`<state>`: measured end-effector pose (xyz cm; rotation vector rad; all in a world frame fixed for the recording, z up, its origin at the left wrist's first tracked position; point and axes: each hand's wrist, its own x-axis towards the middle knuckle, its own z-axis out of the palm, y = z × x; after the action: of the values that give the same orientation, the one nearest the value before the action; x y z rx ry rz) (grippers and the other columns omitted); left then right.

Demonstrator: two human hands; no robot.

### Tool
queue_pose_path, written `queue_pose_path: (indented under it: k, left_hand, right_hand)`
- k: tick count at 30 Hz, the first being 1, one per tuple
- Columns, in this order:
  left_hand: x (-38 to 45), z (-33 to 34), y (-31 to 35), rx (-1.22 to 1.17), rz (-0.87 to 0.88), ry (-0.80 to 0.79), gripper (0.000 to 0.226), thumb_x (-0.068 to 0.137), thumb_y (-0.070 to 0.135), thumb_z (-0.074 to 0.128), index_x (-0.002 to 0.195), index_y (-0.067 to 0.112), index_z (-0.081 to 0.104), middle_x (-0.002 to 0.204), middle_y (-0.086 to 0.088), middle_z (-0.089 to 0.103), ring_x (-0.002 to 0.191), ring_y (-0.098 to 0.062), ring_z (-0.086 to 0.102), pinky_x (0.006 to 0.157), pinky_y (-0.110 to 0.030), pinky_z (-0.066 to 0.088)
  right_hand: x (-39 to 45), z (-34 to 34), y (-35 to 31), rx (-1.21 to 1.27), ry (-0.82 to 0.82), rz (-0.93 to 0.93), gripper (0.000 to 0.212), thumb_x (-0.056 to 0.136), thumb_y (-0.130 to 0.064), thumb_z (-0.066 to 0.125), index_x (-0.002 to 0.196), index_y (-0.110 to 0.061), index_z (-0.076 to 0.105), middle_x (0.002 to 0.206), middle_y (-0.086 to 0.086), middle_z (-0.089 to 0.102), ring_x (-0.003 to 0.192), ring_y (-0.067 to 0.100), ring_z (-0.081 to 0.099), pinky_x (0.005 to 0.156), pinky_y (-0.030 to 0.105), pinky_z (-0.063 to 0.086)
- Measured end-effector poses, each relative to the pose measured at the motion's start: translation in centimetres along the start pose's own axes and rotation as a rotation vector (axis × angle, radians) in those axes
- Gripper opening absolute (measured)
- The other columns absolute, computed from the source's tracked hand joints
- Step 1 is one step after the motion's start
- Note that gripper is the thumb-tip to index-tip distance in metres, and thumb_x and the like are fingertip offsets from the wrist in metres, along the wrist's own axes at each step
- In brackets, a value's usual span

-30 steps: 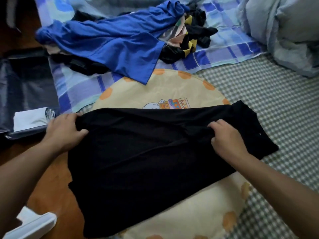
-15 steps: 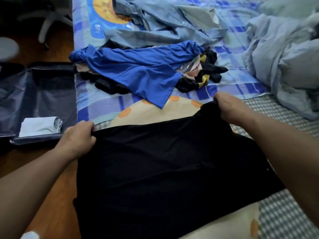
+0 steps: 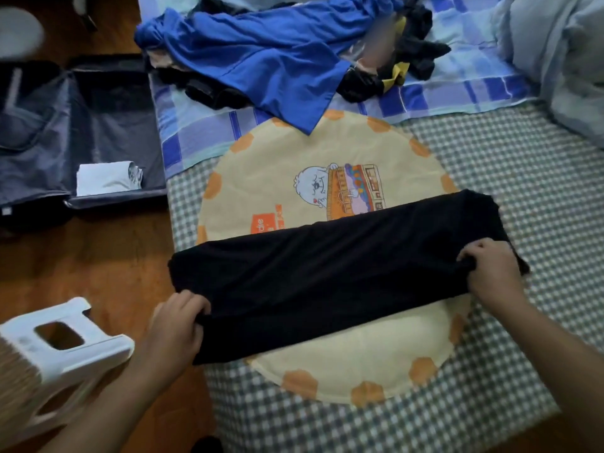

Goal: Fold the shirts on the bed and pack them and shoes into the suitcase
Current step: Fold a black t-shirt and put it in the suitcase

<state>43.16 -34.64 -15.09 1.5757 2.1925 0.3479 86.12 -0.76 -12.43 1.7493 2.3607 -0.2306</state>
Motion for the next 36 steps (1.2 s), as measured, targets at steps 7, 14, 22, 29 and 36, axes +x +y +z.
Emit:
queue_pose_path:
  k: [7, 14, 22, 29, 36]
  left_hand:
    - [-0.8, 0.7, 0.4, -0.04, -0.054, 0.06, 0.044, 0.063, -0.013, 0.06, 0.081, 0.023, 0.042, 0.079, 0.004, 0.042, 0.074, -0.022, 0.043, 0.061, -0.039, 0.037]
    - [-3.9, 0.5, 1.9, 0.034, -0.028, -0.087, 0.046, 0.06, -0.01, 0.071, 0.085, 0.021, 0.051, 0.085, 0.003, 0.047, 0.078, -0.023, 0.047, 0.064, -0.036, 0.036]
    - [1.9, 0.3, 0.3, 0.007, -0.422, 0.128, 0.042, 0.098, 0.013, 0.055, 0.14, 0.011, 0.05, 0.134, -0.017, 0.046, 0.124, -0.038, 0.04, 0.105, -0.053, 0.036]
    - [7.5, -1.0, -3.4, 0.273, -0.418, -0.058, 0.029, 0.105, 0.026, 0.047, 0.104, 0.002, 0.064, 0.122, -0.023, 0.056, 0.107, -0.044, 0.049, 0.09, -0.051, 0.042]
    - [7.2, 0.8, 3.3, 0.238, -0.273, 0.217, 0.048, 0.088, 0.008, 0.058, 0.135, 0.004, 0.053, 0.147, -0.027, 0.038, 0.137, -0.048, 0.034, 0.115, -0.06, 0.028]
  right_hand:
    - [-0.5, 0.4, -0.1, 0.176, 0.295, 0.178, 0.029, 0.076, 0.021, 0.056, 0.095, 0.001, 0.065, 0.104, 0.021, 0.053, 0.105, 0.036, 0.044, 0.076, 0.03, 0.031]
    - [-3.0, -0.3, 3.2, 0.197, 0.353, -0.017, 0.018, 0.071, 0.011, 0.069, 0.082, -0.003, 0.065, 0.087, 0.014, 0.052, 0.084, 0.032, 0.047, 0.073, 0.027, 0.038]
    - [-4.0, 1.7, -0.3, -0.147, 0.045, -0.28, 0.033, 0.063, 0.003, 0.078, 0.094, -0.009, 0.077, 0.119, 0.021, 0.063, 0.115, 0.047, 0.046, 0.105, 0.055, 0.028]
    - [0.5, 2.9, -9.0, -0.03, -0.136, -0.273, 0.056, 0.105, -0.036, 0.037, 0.159, -0.022, 0.027, 0.165, 0.013, 0.023, 0.15, 0.037, 0.019, 0.121, 0.055, 0.014]
    - [-0.5, 3.9, -5.8, 0.25, 0.164, -0.094, 0.058, 0.101, -0.045, 0.038, 0.15, -0.014, 0.043, 0.161, 0.013, 0.031, 0.148, 0.035, 0.024, 0.122, 0.052, 0.018]
